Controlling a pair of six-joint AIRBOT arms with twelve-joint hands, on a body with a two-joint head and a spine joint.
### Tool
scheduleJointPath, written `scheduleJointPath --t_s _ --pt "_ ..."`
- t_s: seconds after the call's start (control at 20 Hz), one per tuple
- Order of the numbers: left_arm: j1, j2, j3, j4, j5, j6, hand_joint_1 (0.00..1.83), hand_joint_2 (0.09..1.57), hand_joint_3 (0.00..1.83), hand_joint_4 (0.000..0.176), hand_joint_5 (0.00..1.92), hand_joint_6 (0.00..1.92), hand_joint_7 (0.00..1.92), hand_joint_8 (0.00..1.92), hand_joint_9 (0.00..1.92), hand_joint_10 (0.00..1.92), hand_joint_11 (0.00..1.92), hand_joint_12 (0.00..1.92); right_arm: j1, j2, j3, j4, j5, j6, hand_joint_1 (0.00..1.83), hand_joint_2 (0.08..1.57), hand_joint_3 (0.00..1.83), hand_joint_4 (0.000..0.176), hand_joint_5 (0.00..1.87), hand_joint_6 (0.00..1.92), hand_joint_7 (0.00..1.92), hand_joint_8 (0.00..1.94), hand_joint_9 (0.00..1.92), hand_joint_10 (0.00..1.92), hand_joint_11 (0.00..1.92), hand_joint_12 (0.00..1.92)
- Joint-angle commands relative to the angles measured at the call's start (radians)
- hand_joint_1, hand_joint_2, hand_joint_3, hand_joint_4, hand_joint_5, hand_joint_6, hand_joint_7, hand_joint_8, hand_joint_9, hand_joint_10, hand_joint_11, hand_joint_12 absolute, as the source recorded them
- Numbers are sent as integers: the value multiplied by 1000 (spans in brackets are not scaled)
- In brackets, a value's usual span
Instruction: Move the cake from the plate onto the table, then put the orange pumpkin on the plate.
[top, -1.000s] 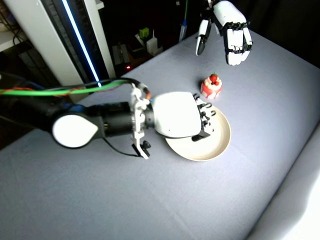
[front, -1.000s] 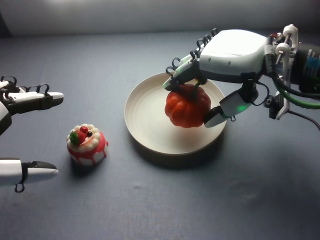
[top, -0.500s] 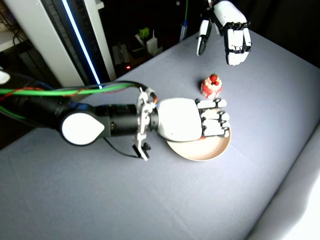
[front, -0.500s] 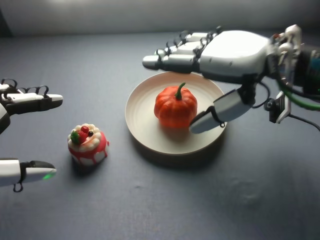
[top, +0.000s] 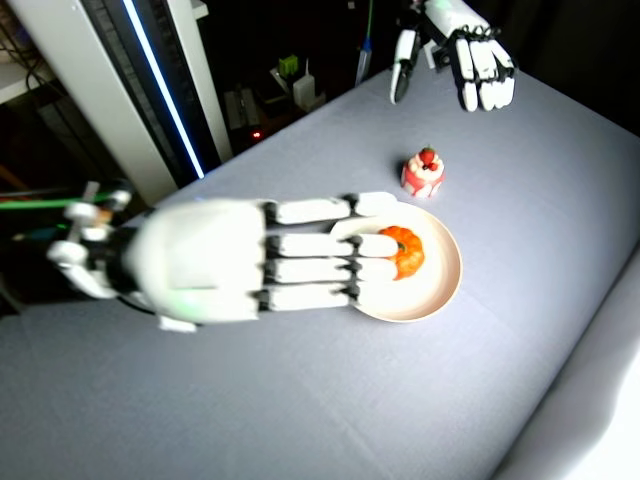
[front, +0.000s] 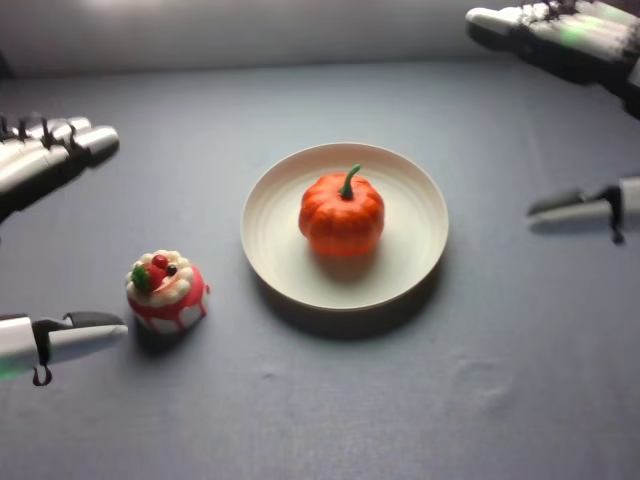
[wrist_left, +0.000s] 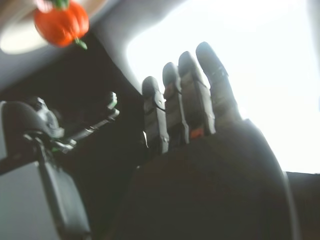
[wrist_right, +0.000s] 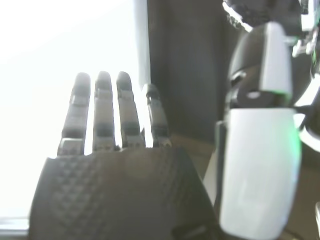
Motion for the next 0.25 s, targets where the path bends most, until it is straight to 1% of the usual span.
scheduleJointPath --t_s 0.0,0.05,0.1,0.15,0.2 --pt "-5 14 1 -29 -163 -7 818 882 0 44 170 0 132 0 125 0 0 808 -28 22 -16 75 221 -1 990 877 0 50 157 11 240 10 191 11 0 446" --pt "-11 13 4 -26 -163 -8 796 892 3 13 114 0 90 0 100 2 0 781 -64 35 -34 105 274 -7 1051 878 1 63 173 1 230 6 213 7 0 405" --pt "-19 7 13 -27 -163 -16 779 916 14 11 53 0 75 0 99 2 0 786 -115 59 -56 145 347 -9 1088 882 1 41 172 1 216 2 221 5 0 543" --pt "-21 2 19 -27 -163 -27 756 924 15 14 48 1 105 5 121 7 0 866 -138 61 -63 163 376 -9 1082 887 2 45 174 1 212 1 218 2 0 592" --pt "-29 -8 30 -26 -163 -53 746 938 16 24 75 5 143 8 158 15 0 971 -173 62 -73 190 423 -9 1068 866 0 18 229 5 286 7 303 24 0 910"
